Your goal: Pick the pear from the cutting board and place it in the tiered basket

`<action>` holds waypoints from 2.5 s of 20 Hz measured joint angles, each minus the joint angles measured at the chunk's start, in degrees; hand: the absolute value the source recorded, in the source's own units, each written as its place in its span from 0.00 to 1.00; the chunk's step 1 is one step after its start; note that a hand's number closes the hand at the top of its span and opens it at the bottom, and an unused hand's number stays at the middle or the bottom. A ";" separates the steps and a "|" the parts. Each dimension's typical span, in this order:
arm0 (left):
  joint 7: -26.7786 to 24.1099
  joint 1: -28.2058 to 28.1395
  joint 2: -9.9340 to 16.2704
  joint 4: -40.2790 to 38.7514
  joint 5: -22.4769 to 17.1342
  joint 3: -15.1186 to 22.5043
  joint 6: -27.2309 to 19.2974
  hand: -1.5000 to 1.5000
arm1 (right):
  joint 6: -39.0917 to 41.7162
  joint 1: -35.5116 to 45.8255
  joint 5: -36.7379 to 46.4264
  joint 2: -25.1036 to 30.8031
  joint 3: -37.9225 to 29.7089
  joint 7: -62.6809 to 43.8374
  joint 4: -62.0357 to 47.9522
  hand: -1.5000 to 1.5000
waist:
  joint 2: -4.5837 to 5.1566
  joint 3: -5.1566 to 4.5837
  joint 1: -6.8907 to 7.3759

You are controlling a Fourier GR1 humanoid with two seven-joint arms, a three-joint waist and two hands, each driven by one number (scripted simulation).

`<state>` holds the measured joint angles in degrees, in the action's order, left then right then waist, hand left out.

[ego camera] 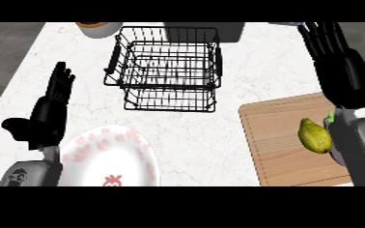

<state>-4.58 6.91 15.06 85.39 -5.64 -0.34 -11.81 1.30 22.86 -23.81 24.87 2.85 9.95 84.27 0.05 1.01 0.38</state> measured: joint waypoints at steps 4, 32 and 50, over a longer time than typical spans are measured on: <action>3.84 0.11 0.18 0.42 -1.12 1.33 2.45 0.50 | 2.14 -8.40 -3.86 0.43 -4.61 2.86 -0.08 1.00 | -0.12 -0.57 -1.43; 17.23 3.22 -4.08 -1.15 -5.47 7.69 10.16 0.50 | -9.72 -38.45 14.43 25.43 -9.38 -31.33 13.03 0.00 | -0.04 -1.35 -0.45; 16.87 2.81 -5.42 -1.23 -4.34 6.38 12.08 0.50 | -6.68 -19.68 26.32 20.73 7.78 -69.11 19.46 0.00 | 0.00 -1.03 0.02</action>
<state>12.29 9.72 9.65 84.16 -9.98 6.05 0.27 -5.38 3.18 2.50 45.60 10.63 -59.17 103.73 0.05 -0.02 0.40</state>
